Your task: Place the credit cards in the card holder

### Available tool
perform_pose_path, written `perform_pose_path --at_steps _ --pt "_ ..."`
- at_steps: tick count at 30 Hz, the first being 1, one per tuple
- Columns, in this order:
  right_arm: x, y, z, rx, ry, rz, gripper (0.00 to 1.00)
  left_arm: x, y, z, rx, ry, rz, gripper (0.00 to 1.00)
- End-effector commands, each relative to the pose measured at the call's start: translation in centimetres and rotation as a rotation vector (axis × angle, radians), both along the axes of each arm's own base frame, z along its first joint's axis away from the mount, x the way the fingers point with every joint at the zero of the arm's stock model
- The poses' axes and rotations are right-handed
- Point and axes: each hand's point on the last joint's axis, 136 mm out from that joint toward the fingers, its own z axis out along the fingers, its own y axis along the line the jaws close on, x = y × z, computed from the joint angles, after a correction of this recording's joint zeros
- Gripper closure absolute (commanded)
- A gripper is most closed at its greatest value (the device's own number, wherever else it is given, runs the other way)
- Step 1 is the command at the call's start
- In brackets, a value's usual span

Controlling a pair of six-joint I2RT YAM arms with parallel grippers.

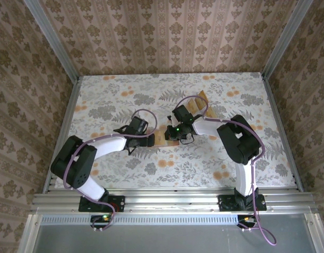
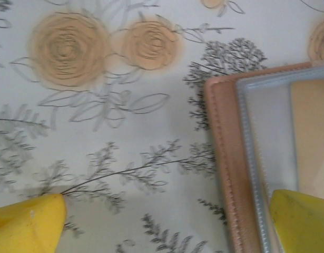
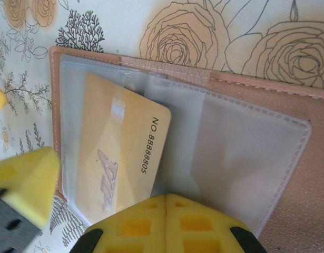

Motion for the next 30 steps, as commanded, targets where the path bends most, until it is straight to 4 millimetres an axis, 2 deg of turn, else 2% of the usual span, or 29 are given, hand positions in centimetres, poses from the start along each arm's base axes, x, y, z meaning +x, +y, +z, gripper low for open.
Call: perform_pose_path --at_steps 1,6,9,12,19,30 --pt "-0.2 -0.3 -1.0 -0.055 0.018 0.006 1.00 0.3 1.6 1.5 0.004 0.018 0.045 0.00" --pt "-0.2 -0.3 -1.2 -0.071 0.022 0.007 1.00 -0.2 4.0 0.1 0.063 0.079 0.116 0.00" --pt "-0.2 -0.4 -1.3 -0.083 0.020 0.011 1.00 -0.5 4.5 -0.9 0.091 0.110 0.122 0.00" --pt "-0.3 -0.4 -1.4 -0.099 0.022 0.019 1.00 -0.5 4.3 -1.8 0.097 0.137 0.110 0.00" --pt "-0.4 -0.1 -1.3 -0.164 0.007 0.059 1.00 -0.1 3.3 -2.5 0.081 0.152 0.080 0.00" --pt "-0.8 1.7 -0.6 -0.239 -0.036 0.128 1.00 0.1 2.0 -3.5 0.063 0.170 0.046 0.01"
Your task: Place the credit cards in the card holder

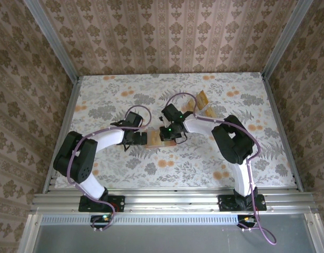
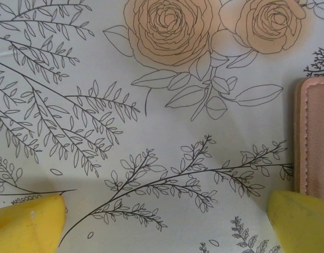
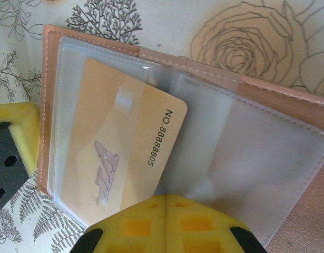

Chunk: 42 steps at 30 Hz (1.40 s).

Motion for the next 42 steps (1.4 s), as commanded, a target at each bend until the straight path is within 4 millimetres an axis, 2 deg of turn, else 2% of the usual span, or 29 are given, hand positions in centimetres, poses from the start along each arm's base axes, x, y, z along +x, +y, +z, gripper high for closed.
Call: perform_pose_path --at_steps 1,7,12,17,23,30,42 --pt "-0.6 -0.2 -1.1 -0.072 0.013 0.030 1.00 -0.1 -1.6 -2.0 -0.041 0.032 -0.038 0.01" --pt "-0.4 0.7 -1.2 -0.071 0.019 0.042 1.00 0.1 -1.9 -2.1 -0.052 0.027 -0.044 0.01" --pt "-0.1 -0.1 -0.9 -0.102 0.005 0.042 0.97 0.0 -1.9 -2.0 -0.051 0.026 -0.046 0.01" --pt "0.6 -1.4 1.1 -0.071 -0.022 0.009 0.95 -0.1 -1.3 -1.7 -0.042 0.017 -0.039 0.01" --pt "1.2 -1.6 3.3 -0.045 -0.061 0.002 0.95 0.4 0.4 -0.7 -0.039 -0.004 -0.003 0.01" --pt "2.1 -1.1 2.4 -0.036 -0.043 -0.001 0.96 0.7 1.3 -0.4 -0.006 -0.003 0.011 0.01" --pt "2.1 0.1 1.1 -0.002 -0.013 0.004 0.99 0.7 2.5 0.7 0.033 -0.048 0.037 0.01"
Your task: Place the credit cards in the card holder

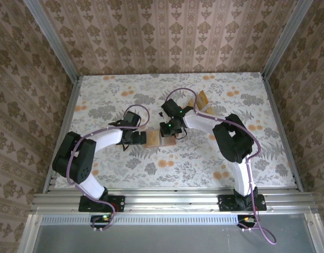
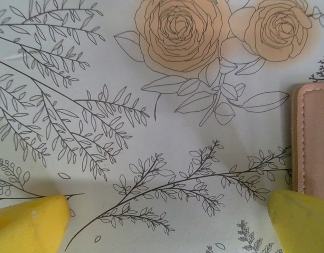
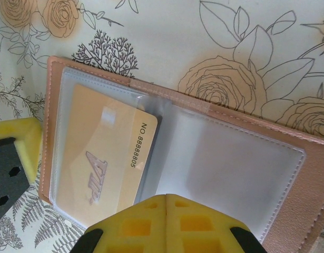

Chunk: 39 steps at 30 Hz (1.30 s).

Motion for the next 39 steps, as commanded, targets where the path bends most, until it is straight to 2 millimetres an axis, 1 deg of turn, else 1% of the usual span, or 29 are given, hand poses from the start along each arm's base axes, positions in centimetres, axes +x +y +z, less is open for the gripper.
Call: perform_pose_path --at_steps 1,4,5,7,12,18,23,26,36,37,39 --pt "0.3 0.8 -0.1 0.023 0.012 0.003 0.99 0.4 1.8 0.6 0.047 -0.045 0.021 0.01" --pt "0.3 0.9 -0.3 0.024 0.016 0.002 0.99 0.5 2.0 1.3 0.049 -0.067 0.027 0.01" --pt "0.4 1.0 -0.2 0.027 0.012 0.005 0.99 0.8 2.6 1.4 0.048 -0.068 0.045 0.00" --pt "0.4 1.2 -0.3 0.028 0.012 0.006 0.99 1.0 2.8 1.4 0.048 -0.065 0.049 0.01" --pt "0.4 1.4 -0.7 0.025 0.022 0.013 0.99 1.3 2.3 1.0 0.038 -0.047 0.033 0.01" --pt "0.5 2.1 -0.2 0.036 0.015 0.019 1.00 1.3 1.6 0.2 0.031 -0.015 0.009 0.01" --pt "0.6 2.4 -0.5 0.032 0.025 0.026 0.99 1.4 1.0 -0.4 0.025 -0.003 -0.004 0.01" --pt "0.6 2.4 -1.0 0.024 0.030 0.026 1.00 1.6 0.7 -0.6 0.020 0.002 -0.010 0.01" --pt "0.1 1.2 -1.3 -0.002 0.020 0.017 1.00 1.8 0.4 -1.3 0.023 0.021 -0.014 0.01" --pt "0.1 1.2 -1.3 -0.002 0.020 0.016 1.00 1.3 -0.5 -1.4 0.024 0.024 -0.042 0.01" --pt "0.0 1.2 -1.5 -0.005 0.023 0.017 1.00 1.3 -0.7 -1.5 0.024 0.025 -0.046 0.01"
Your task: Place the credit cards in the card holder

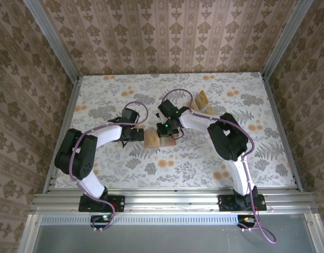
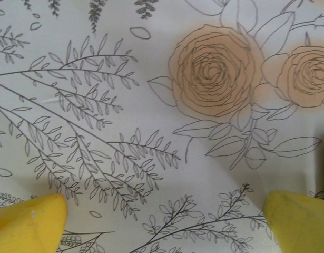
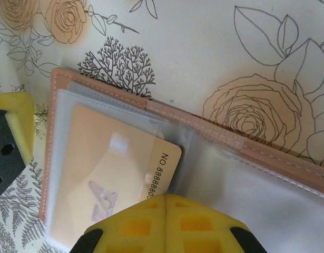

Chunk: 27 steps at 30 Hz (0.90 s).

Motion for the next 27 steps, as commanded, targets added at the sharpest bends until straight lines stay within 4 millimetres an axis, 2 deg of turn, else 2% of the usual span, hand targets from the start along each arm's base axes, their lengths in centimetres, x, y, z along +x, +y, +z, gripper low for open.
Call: perform_pose_path --at_steps 1,6,19,27 --pt "-0.3 -0.4 -0.2 -0.014 0.005 -0.006 1.00 -0.5 -1.4 -1.4 -0.009 0.037 -0.048 0.01" --pt "-0.5 0.1 -0.6 0.000 0.021 -0.003 1.00 -0.6 -1.6 -1.6 -0.006 0.042 -0.053 0.01" --pt "-0.5 2.3 0.2 0.062 0.033 0.014 1.00 -0.9 -2.1 -2.2 -0.006 0.053 -0.062 0.02" --pt "-0.2 2.2 1.4 0.068 0.012 0.012 1.00 -0.9 -2.3 -2.4 -0.008 0.054 -0.065 0.01"
